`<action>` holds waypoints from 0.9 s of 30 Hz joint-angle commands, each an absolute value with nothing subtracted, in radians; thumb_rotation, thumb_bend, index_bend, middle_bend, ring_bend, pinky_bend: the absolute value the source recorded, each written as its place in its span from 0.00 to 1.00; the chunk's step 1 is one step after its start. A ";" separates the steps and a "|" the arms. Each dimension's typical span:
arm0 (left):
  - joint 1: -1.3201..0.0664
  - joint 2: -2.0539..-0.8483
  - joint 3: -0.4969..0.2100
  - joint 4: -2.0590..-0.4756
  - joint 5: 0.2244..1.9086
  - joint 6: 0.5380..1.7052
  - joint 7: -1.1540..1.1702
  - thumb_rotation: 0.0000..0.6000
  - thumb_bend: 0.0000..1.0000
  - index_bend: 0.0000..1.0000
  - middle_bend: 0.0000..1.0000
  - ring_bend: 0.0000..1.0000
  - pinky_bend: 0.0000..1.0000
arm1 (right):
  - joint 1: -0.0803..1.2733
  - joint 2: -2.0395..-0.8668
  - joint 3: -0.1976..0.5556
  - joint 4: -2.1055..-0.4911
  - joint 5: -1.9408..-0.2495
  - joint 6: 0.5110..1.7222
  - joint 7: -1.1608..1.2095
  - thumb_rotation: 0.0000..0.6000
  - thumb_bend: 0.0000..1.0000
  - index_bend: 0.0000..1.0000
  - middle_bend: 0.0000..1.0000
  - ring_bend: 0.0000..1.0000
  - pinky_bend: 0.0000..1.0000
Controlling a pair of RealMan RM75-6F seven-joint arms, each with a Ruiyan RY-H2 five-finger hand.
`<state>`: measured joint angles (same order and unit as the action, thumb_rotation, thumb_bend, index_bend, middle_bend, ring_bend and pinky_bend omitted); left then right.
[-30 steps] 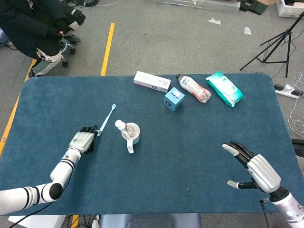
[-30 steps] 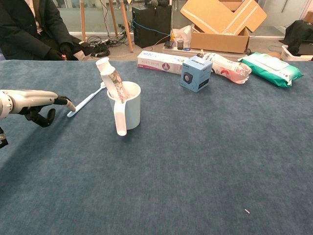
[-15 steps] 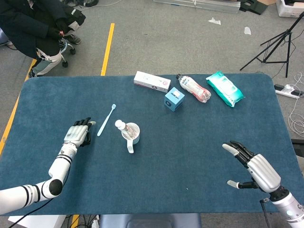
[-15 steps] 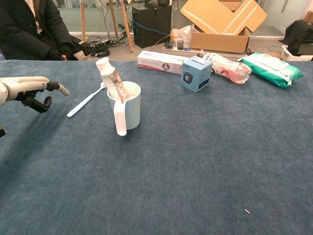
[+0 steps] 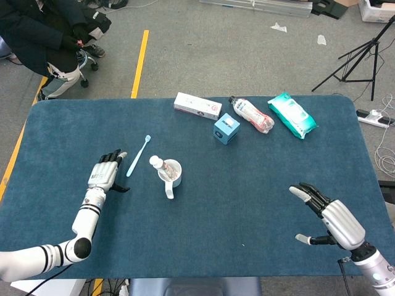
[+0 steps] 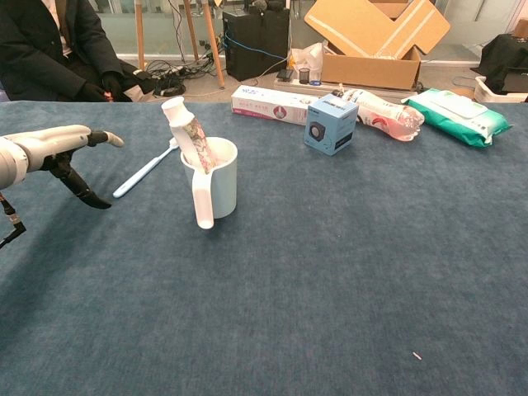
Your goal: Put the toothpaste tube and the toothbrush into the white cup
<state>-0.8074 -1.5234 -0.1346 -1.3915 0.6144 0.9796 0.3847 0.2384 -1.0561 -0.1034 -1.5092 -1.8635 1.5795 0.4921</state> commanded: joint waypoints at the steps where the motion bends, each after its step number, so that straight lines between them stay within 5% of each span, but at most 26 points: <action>1: -0.806 -1.567 -0.158 -1.350 0.605 1.020 0.406 1.00 0.06 0.00 0.00 0.00 0.00 | 0.237 -1.055 -0.103 -1.508 -1.865 1.583 0.494 1.00 0.01 0.02 0.15 0.09 0.40; 27: -0.803 -1.733 -0.295 -1.158 0.548 1.059 0.480 1.00 0.06 0.00 0.00 0.00 0.00 | 0.234 -1.051 -0.102 -1.502 -1.866 1.597 0.510 1.00 0.01 0.02 0.15 0.09 0.40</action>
<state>-0.8042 -1.7315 -0.2932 -1.1596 0.5466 1.0586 0.4821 0.2335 -1.0509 -0.1023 -1.5023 -1.8665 1.5970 0.5103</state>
